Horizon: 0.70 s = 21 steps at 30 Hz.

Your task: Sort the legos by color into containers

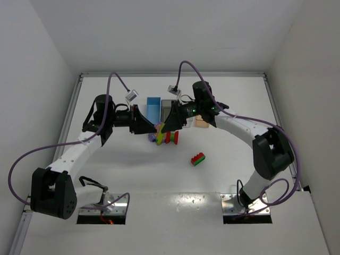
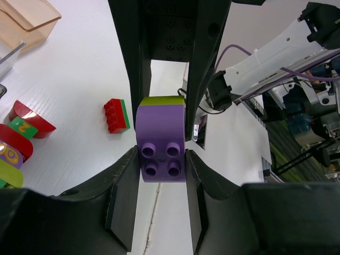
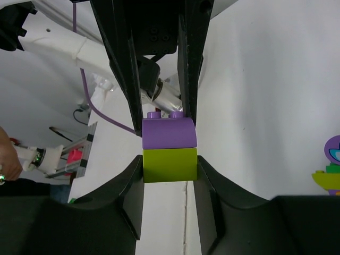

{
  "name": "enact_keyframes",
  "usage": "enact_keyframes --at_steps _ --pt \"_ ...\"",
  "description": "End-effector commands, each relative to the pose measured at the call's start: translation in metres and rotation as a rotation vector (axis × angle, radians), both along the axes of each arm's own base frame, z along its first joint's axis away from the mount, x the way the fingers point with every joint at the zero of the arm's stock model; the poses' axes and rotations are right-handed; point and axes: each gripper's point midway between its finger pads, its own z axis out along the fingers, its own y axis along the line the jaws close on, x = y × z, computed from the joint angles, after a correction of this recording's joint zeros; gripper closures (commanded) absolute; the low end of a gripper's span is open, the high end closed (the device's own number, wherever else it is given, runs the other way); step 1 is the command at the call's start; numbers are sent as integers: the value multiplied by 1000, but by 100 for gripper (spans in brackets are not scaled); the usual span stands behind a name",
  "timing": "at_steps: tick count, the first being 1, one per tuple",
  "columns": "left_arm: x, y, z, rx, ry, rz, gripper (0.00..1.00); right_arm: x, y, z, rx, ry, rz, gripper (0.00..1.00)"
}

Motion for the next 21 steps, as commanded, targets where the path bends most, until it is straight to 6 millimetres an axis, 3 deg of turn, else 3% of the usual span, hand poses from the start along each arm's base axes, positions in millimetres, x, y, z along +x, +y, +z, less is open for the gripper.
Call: enact_keyframes --at_steps 1,5,8,12,21 --pt "3 -2 6 -5 -52 15 100 1 10 20 57 -96 34 82" --pt "11 -1 2 12 -58 61 100 -5 6 24 60 -110 35 90" --pt "19 2 1 23 -60 106 100 -8 0 14 36 -93 31 93" --pt "39 16 17 7 -115 207 100 -14 -11 11 12 -119 38 95" --pt "55 26 34 -20 -159 290 100 -20 -31 -4 -49 -141 30 97"
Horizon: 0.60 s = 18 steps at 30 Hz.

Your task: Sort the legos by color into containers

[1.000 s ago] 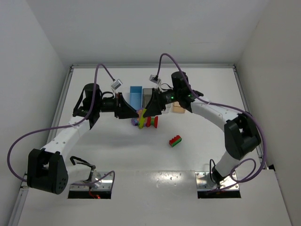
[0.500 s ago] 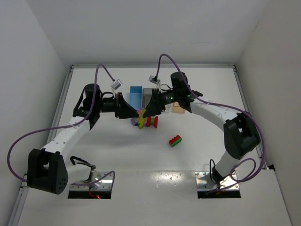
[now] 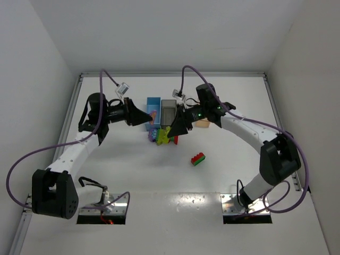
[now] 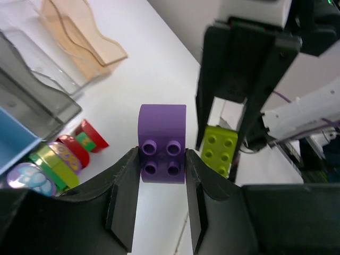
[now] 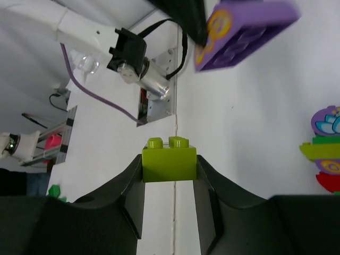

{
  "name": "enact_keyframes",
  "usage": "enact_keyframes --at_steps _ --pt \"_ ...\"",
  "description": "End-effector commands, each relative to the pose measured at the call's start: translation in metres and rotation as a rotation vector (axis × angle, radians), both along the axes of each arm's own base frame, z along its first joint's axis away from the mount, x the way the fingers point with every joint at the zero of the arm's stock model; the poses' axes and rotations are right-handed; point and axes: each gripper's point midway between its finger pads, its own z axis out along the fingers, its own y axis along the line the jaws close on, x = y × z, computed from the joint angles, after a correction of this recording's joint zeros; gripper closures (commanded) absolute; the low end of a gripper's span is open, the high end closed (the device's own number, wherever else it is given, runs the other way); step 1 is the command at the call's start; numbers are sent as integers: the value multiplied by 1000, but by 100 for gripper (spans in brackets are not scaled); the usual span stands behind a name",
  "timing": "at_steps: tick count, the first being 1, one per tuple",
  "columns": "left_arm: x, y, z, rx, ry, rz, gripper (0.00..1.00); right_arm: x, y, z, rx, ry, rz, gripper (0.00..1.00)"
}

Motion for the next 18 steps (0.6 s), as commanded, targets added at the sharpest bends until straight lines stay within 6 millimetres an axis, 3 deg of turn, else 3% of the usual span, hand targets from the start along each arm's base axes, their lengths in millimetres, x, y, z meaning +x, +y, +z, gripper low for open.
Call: enact_keyframes --at_steps 1,5,8,9,12,13,14,18 --pt "17 12 32 -25 -126 99 100 -15 -12 3 8 -53 48 97" --pt "36 18 36 31 -168 196 100 -2 -26 -12 -68 -86 -40 97" --pt "51 25 21 127 -141 320 100 16 -39 -21 -141 -142 -151 97" --pt "55 26 22 143 -147 346 100 37 -44 -23 -186 -180 -250 97" --pt "67 30 14 204 -121 434 100 71 -62 -27 -283 -257 -445 97" --pt "74 34 0 251 -85 474 100 86 -71 -30 -336 -279 -532 97" --pt "76 33 -2 269 -86 481 100 95 -80 -32 -364 -289 -581 97" --pt "82 5 -1 344 -111 451 100 127 -108 -29 -467 -369 -761 97"
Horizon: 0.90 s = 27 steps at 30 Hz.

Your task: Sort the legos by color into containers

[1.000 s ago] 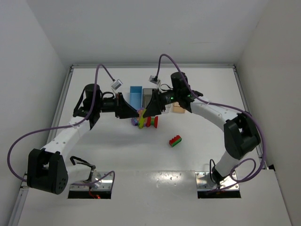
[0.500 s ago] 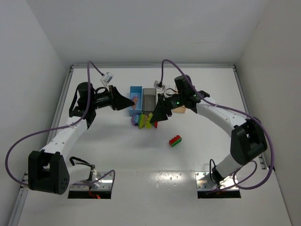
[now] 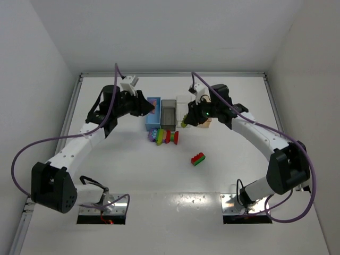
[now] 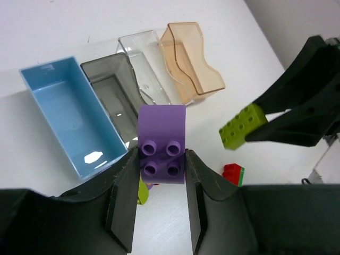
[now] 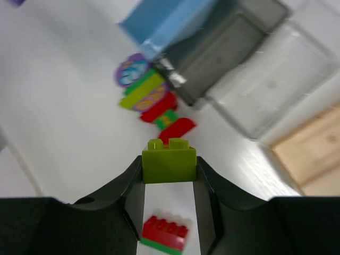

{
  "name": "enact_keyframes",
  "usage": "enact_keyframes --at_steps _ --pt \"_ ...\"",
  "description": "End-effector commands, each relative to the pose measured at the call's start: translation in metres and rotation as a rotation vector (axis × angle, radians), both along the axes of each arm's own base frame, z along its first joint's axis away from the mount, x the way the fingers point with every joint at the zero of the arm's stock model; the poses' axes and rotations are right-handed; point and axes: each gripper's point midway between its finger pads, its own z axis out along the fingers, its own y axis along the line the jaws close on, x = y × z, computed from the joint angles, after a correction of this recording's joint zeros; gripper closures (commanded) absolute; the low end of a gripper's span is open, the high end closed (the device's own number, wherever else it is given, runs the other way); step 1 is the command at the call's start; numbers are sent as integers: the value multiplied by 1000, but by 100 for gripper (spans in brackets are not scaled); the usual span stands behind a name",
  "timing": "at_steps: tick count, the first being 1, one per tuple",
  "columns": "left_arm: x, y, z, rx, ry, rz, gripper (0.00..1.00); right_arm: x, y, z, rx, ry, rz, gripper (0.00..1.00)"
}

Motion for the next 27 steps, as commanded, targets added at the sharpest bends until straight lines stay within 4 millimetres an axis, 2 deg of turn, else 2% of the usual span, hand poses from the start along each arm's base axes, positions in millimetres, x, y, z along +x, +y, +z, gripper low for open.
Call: enact_keyframes --at_steps 1,5,6,7,8,9,10,12,13,14,15,16,17,18,19,22,23,25,27 --pt "15 -14 7 104 -42 36 100 51 -40 21 -122 -176 -261 97" --pt "27 -55 8 115 -18 -43 100 72 -60 15 -207 -213 -357 97" --pt "34 -65 23 103 -45 -55 100 75 -63 17 -212 -225 -373 97" --pt "40 -78 8 120 -17 -71 100 82 -67 10 -243 -219 -403 97" --pt "46 -84 6 129 -17 -62 100 86 -69 11 -250 -225 -416 97" --pt "55 -90 16 126 -41 -50 100 87 -73 4 -278 -214 -434 97" --pt "63 -95 -1 152 -7 -42 100 92 -78 5 -278 -210 -458 97" --pt "69 -110 0 148 -10 -50 100 96 -81 -6 -312 -176 -476 97" --pt "74 -110 -4 150 0 -30 100 99 -80 -8 -315 -172 -476 97" --pt "79 -114 -18 172 18 -16 100 103 -85 -8 -325 -162 -502 97" --pt "83 -114 -23 181 25 -7 100 105 -87 -20 -355 -135 -505 97" --pt "84 -120 -26 188 26 -7 100 106 -86 -23 -358 -119 -509 97" --pt "89 -120 -28 195 25 7 100 112 -89 -19 -351 -116 -526 97" --pt "89 -124 -44 215 48 6 100 115 -90 -21 -360 -116 -535 97" --pt "95 -127 -41 210 39 6 100 119 -93 -25 -364 -96 -547 97" --pt "102 -133 -55 207 65 12 100 122 -98 -33 -380 -69 -566 97" --pt "104 -137 -53 196 59 0 100 122 -98 -38 -388 -59 -564 97" --pt "108 -140 -63 205 73 -1 100 127 -107 -40 -385 -48 -590 97" --pt "107 -147 -68 205 79 -20 100 130 -106 -42 -387 -45 -590 97"
